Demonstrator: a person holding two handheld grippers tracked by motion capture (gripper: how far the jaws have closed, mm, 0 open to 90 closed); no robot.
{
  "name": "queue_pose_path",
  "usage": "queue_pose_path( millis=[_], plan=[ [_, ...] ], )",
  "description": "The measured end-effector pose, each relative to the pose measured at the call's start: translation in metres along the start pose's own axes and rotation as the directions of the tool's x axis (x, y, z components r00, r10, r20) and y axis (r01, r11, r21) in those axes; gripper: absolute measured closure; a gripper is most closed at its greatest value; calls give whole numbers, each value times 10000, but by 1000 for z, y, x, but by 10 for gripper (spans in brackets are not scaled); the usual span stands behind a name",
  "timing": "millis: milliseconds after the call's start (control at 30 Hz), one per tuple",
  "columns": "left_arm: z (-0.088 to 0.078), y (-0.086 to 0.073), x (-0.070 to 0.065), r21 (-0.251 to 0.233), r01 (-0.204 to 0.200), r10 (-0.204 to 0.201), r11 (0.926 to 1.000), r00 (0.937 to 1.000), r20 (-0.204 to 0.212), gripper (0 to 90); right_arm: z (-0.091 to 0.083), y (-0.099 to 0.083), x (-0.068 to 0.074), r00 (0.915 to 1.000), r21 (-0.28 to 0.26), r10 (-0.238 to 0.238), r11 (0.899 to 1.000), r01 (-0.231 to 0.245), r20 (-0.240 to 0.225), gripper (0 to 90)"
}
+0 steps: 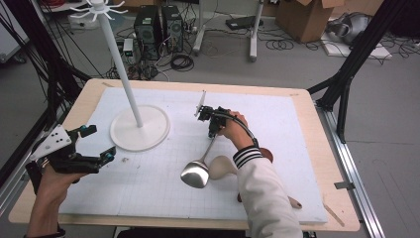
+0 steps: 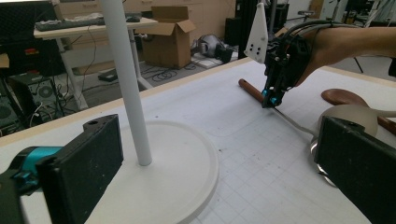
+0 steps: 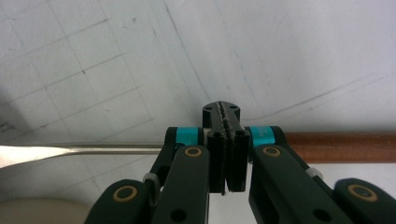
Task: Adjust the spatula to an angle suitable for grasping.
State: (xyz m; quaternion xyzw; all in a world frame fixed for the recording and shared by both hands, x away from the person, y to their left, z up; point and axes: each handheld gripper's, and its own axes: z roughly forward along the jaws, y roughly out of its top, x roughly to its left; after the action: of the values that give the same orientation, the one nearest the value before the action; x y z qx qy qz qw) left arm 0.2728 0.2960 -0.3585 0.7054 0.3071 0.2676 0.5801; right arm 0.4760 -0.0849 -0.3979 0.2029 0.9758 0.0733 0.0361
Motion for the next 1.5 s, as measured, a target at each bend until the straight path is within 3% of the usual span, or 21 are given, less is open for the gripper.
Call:
queue_pose_path(
  millis=[500,733,1500],
  plan=[
    [0,0,-1,44,-22,22,10000,10000,13,17,-3,-12,-1,9997,373,173,9992,-168,-142,895],
    [1,0,-1,62,-52,51,10000,10000,29,17,-2,-24,0,9990,219,338,9992,-332,-277,895],
    [4,-1,-3,139,-71,70,9999,9999,98,17,-4,-36,3,9993,613,178,9980,-157,-342,896]
  ],
)
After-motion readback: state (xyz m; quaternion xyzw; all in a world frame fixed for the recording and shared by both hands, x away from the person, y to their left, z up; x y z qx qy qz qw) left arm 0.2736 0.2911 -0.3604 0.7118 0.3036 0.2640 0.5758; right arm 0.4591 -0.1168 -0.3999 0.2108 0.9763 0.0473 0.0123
